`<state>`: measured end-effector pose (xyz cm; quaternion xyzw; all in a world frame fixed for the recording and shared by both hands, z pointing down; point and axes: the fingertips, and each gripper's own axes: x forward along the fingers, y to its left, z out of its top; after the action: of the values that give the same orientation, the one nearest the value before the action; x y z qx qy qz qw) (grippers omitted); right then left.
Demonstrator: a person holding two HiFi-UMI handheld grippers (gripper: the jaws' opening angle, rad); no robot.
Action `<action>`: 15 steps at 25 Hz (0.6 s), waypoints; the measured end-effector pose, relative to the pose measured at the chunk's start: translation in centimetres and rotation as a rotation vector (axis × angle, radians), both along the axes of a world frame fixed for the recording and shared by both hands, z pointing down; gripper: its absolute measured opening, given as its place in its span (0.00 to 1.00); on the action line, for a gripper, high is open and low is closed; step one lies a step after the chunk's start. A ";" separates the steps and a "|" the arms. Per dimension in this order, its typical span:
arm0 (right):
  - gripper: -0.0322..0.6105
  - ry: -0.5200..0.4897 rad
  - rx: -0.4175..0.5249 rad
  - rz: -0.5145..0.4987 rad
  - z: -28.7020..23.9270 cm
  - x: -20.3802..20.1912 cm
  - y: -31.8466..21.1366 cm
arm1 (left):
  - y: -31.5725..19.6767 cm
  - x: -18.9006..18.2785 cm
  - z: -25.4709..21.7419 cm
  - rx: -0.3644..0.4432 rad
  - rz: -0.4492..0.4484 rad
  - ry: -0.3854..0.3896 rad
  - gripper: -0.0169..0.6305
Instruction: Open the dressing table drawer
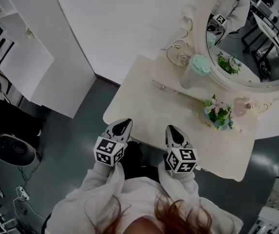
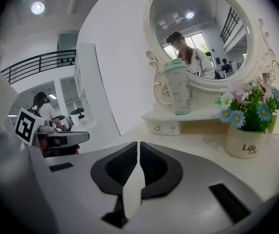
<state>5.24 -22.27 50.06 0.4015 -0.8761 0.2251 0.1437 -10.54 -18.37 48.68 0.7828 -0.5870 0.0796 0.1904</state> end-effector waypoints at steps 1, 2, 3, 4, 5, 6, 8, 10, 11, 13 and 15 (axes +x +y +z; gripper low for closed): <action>0.12 -0.001 -0.002 0.006 0.0 -0.4 -0.6 | -0.8 -0.4 0.0 -0.002 0.005 0.000 0.06; 0.12 -0.001 -0.004 0.013 0.1 -0.8 -1.2 | -1.5 -0.9 0.0 -0.004 0.010 0.000 0.06; 0.12 -0.002 -0.006 0.020 0.1 -1.1 -1.8 | -2.2 -1.3 0.0 -0.004 0.016 -0.001 0.06; 0.12 -0.003 -0.009 0.028 0.2 -1.4 -2.3 | -2.8 -1.6 0.0 -0.005 0.023 -0.001 0.06; 0.12 -0.004 -0.012 0.037 0.2 -1.7 -2.8 | -3.4 -1.9 0.0 -0.007 0.032 -0.001 0.06; 0.12 -0.005 -0.015 0.045 0.2 -2.0 -3.2 | -4.0 -2.2 0.0 -0.009 0.042 -0.001 0.06; 0.12 -0.003 -0.021 0.061 0.4 -2.5 -4.1 | -5.1 -2.7 0.1 -0.014 0.057 -0.002 0.06; 0.12 -0.001 -0.030 0.081 0.7 -2.9 -4.8 | -6.1 -3.3 0.3 -0.019 0.074 -0.001 0.06; 0.12 -0.001 -0.035 0.093 0.8 -3.1 -5.1 | -6.6 -3.5 0.4 -0.022 0.087 -0.001 0.06; 0.12 0.000 -0.044 0.115 1.0 -3.4 -5.6 | -7.4 -3.8 0.5 -0.027 0.111 -0.001 0.06; 0.12 0.002 -0.050 0.132 1.3 -3.7 -6.0 | -8.3 -4.1 0.6 -0.027 0.128 -0.002 0.06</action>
<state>1.56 -28.30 51.34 0.4546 -0.8417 0.2558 0.1393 -14.66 -26.67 49.28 0.8161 -0.5346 0.1004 0.1950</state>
